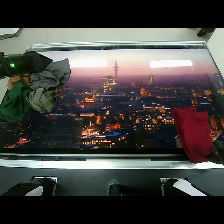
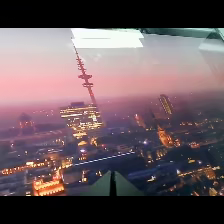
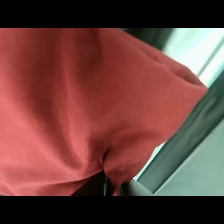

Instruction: Fold the shirts.

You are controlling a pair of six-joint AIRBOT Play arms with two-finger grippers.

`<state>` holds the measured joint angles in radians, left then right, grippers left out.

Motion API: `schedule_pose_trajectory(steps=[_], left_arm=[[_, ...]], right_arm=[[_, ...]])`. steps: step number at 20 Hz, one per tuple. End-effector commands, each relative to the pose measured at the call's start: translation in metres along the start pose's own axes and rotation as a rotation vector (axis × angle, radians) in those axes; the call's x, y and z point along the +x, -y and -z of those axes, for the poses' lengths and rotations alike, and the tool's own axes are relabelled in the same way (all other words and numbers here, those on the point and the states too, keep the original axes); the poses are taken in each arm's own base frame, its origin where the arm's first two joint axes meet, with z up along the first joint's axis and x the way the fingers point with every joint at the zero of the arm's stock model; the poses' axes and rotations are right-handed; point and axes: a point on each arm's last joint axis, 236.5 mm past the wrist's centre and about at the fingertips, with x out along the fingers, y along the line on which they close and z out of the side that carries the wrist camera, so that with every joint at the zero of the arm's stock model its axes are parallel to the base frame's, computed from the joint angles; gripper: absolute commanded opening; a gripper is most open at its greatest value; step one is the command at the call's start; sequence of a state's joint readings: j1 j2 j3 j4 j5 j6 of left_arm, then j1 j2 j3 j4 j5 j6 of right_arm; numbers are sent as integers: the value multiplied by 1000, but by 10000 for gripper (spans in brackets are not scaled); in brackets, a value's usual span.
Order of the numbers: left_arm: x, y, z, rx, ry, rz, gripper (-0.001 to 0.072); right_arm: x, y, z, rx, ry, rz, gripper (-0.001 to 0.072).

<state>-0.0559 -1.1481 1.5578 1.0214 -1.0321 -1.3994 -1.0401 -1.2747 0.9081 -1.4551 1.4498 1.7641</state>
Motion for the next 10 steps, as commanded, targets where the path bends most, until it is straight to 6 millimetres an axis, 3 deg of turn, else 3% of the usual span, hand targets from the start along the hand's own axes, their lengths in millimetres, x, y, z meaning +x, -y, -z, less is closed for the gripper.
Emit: schedule_pose_trajectory(steps=[1,4,5,6,7,8,10], left_arm=[[0,1,0,1,0,1,28],[0,1,0,1,0,1,28],[0,1,0,2,1,1,28],[0,0,-1,8,3,0,28],[0,0,-1,12,4,0,28],[0,0,-1,12,4,0,28],[0,0,-3,12,13,-2,28]], right_arm=[[5,7,-4,40,28,26,44],[6,8,-3,59,24,26,45],[5,8,0,64,11,29,140],[4,9,5,62,-1,33,419],[-1,13,7,30,3,47,550],[-11,20,0,18,50,80,550],[-54,29,-21,8,167,131,550]])
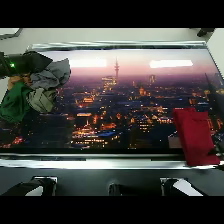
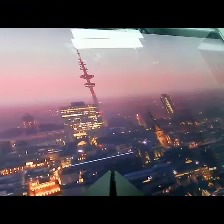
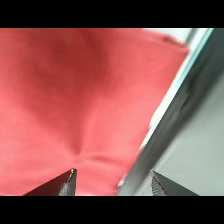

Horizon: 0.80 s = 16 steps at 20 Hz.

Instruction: Fold the shirts.

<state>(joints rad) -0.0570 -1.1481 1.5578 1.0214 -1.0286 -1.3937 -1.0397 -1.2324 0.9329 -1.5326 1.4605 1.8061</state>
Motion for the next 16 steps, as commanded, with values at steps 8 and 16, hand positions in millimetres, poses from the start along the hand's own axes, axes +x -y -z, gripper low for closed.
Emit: schedule_pose_trajectory(steps=[8,16], left_arm=[[10,-102,-20,264,-43,-559,26],[63,-132,243,-67,-819,-519,710]], right_arm=[[-297,-238,-36,-619,971,-360,526],[-58,-320,169,-1075,182,-146,568]])
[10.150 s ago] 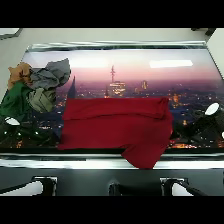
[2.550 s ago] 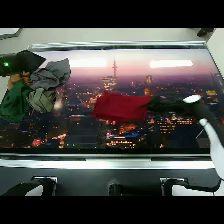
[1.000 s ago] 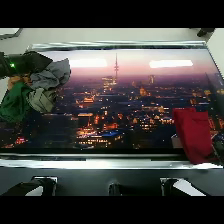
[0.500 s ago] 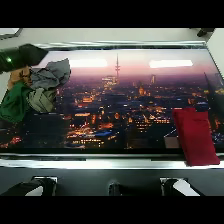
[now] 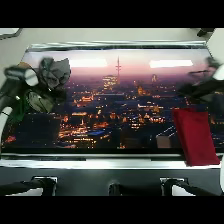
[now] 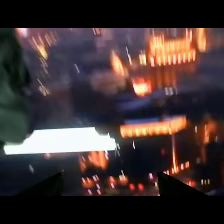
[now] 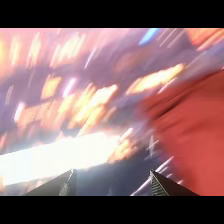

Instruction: Fold the shirts.

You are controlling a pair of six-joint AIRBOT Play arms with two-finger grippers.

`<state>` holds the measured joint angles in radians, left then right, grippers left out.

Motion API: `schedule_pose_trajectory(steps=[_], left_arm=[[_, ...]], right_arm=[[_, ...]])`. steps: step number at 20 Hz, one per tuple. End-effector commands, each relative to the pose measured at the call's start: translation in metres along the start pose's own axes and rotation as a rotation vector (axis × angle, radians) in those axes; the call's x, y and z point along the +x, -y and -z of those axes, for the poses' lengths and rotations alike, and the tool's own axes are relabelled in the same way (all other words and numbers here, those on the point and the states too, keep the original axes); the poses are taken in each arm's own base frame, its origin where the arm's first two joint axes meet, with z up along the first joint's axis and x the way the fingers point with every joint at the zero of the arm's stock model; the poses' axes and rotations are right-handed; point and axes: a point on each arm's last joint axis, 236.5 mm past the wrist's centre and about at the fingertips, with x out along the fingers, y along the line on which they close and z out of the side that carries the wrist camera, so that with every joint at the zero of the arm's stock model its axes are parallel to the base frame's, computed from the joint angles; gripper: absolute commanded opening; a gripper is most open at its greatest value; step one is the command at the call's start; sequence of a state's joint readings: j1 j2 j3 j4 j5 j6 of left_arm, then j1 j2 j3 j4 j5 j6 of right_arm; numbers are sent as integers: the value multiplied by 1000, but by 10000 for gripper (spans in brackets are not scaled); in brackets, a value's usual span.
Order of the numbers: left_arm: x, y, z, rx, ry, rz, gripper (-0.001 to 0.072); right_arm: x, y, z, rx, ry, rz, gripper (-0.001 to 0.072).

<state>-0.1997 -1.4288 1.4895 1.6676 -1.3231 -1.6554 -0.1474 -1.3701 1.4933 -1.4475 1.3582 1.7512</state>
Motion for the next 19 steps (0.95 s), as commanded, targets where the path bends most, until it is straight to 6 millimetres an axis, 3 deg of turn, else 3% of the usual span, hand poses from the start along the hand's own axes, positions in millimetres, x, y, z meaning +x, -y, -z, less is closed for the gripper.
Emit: schedule_pose_trajectory(steps=[1,4,19], left_arm=[[41,12,46,-98,-115,26,709],[40,14,38,-87,-77,31,709],[41,14,39,-86,-80,32,710]], right_arm=[[38,-49,49,-106,-187,-20,569],[38,-46,47,-113,-177,-5,568],[38,-44,50,-114,-191,2,567]])
